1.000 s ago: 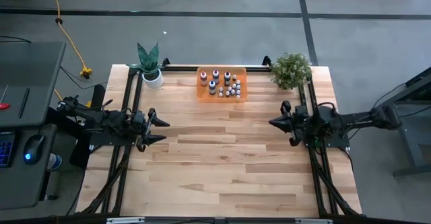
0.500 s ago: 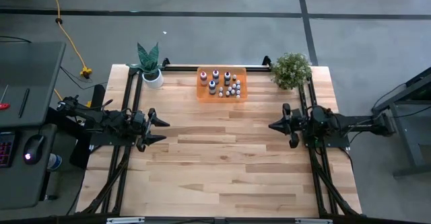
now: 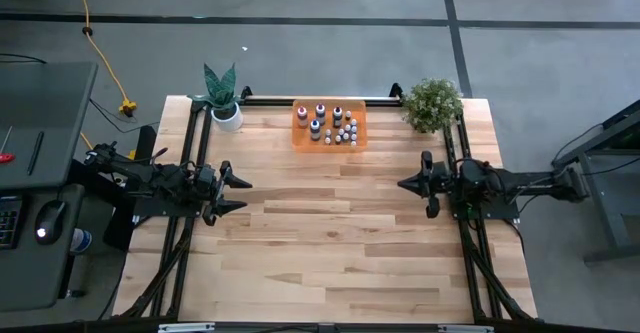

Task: Pick & Place food coloring
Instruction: Return to Home Position

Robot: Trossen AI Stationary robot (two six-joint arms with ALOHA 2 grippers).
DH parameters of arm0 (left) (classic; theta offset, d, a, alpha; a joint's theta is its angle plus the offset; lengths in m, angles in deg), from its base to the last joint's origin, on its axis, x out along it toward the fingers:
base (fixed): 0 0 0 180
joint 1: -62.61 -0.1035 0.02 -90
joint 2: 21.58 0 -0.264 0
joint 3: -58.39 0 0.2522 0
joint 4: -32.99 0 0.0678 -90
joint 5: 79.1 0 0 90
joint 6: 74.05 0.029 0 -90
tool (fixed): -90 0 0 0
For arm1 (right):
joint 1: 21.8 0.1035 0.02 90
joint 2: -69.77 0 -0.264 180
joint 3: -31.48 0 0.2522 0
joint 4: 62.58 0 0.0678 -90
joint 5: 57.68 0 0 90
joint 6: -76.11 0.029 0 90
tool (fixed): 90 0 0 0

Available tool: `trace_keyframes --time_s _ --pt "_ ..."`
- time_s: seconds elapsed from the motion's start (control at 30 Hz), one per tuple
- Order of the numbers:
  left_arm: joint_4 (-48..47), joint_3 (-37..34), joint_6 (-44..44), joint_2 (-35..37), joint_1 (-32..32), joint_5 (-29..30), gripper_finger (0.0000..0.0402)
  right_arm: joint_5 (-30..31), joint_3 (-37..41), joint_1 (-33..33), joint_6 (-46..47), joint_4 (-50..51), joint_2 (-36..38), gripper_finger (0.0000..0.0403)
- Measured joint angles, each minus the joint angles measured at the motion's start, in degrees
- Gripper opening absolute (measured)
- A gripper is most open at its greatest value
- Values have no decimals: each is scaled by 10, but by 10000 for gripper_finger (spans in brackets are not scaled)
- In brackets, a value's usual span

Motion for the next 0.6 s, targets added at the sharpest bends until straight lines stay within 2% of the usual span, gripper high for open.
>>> trace_keyframes --time_s 0.23,0.6 --pt "0 0 0 0 0 0 271 0 0 0 57 -1 -34 0" --pt "0 0 0 0 0 0 271 1 0 0 60 -3 -41 0"
